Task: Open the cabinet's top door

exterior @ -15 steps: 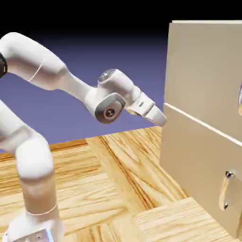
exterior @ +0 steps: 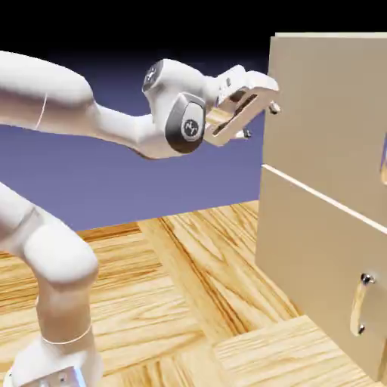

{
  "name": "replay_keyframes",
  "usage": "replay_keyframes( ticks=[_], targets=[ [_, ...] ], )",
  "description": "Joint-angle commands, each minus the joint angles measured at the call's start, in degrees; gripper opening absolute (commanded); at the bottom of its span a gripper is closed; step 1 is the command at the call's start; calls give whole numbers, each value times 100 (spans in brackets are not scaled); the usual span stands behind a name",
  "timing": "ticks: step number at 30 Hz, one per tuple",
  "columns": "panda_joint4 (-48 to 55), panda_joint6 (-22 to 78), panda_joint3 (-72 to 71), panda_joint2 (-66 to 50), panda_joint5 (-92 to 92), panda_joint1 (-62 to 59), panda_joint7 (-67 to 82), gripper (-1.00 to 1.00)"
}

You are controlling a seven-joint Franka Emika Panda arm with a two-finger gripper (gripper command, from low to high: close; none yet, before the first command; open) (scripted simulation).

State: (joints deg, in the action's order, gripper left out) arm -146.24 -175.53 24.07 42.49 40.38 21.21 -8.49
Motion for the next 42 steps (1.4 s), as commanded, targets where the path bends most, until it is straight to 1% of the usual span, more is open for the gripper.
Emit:
replay_keyframes(
  ticks=[1, 36, 37, 42],
  targets=[
    [91, -9, 149, 61, 250, 127, 210, 0],
    [3268, -337, 5329, 2177, 8942, 4544, 7521, 0],
    [3268, -337, 5329, 2177, 8942, 4544, 7521, 0],
    [4052, -210, 5700, 2166, 8912, 5516, 7677, 0]
  ],
)
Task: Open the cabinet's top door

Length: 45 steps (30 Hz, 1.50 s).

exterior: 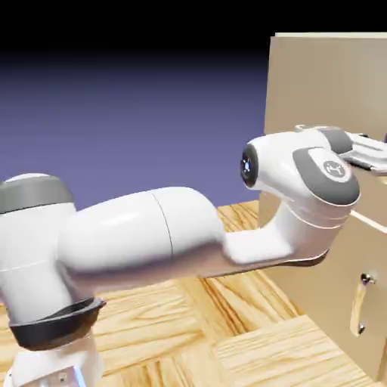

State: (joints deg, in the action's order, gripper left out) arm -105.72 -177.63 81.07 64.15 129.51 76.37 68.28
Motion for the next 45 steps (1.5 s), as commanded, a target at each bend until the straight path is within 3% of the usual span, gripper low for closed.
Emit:
replay_keyframes(
  ticks=[1, 16, 28, 45],
  targets=[
    [0, 0, 0, 0, 0, 0, 0, -100],
    [-2906, 2286, -1808, 742, 830, -2495, -1202, -100],
    [-5285, 4125, -3976, 1410, -386, -4717, -1669, -100],
    [-6581, 6248, -7505, 2375, -3643, -5469, -1629, -100]
  ],
)
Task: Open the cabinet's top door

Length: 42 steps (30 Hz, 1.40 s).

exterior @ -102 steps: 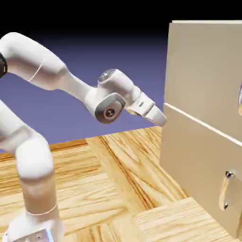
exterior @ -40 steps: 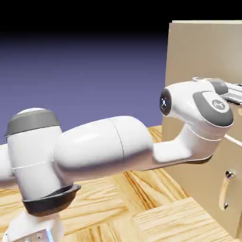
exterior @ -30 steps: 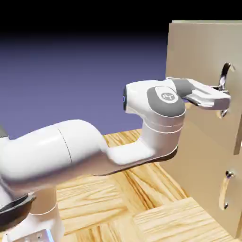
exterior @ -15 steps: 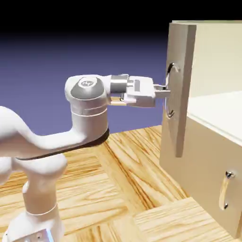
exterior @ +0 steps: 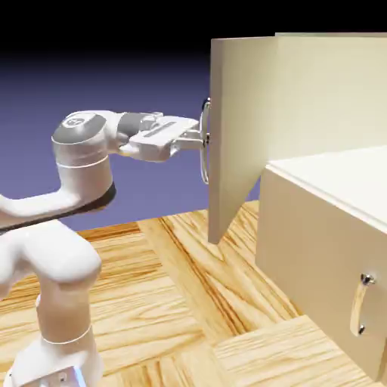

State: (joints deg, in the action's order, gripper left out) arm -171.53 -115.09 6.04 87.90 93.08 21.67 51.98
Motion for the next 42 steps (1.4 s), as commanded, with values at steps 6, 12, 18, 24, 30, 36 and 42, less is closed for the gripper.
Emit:
replay_keyframes(
  ticks=[6, 12, 18, 24, 30, 36, 42],
  targets=[
    [36, 728, -1247, -80, -1143, 93, -82, -100],
    [317, 1511, -2493, -450, -2267, 104, -250, -100],
    [910, 2371, -3738, -1089, -3361, -162, -487, -100],
    [1885, 3327, -4984, -1865, -4346, -886, -728, -100],
    [3123, 4293, -6149, -2506, -5076, -2019, -873, -100],
    [4350, 5127, -7123, -2831, -5539, -3260, -870, -100],
    [5552, 5860, -7929, -2878, -5846, -4505, -719, -100]
  ],
)
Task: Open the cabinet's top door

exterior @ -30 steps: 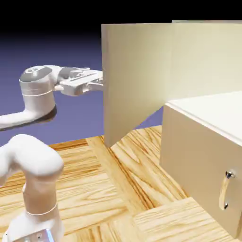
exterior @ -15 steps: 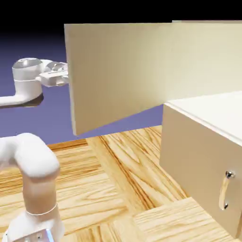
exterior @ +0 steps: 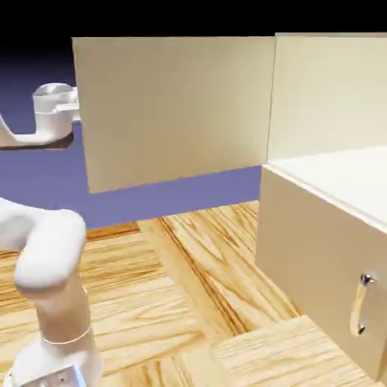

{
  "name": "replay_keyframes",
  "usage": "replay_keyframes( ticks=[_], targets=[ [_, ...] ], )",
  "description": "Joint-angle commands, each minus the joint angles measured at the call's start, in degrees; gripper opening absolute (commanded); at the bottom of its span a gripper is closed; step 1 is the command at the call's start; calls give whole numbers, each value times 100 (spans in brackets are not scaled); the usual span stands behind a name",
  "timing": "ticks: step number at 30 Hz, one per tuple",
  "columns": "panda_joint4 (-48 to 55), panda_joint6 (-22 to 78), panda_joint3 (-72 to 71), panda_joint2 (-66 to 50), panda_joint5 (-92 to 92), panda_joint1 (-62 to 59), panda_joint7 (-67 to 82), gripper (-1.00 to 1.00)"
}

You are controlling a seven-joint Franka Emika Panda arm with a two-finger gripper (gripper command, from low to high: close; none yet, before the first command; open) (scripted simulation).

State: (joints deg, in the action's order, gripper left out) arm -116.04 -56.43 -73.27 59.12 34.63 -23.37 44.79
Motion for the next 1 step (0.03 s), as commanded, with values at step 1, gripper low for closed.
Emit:
replay_keyframes(
  ticks=[1],
  targets=[
    [62, 29, -34, 3, -14, -63, 11, -100]
  ],
)
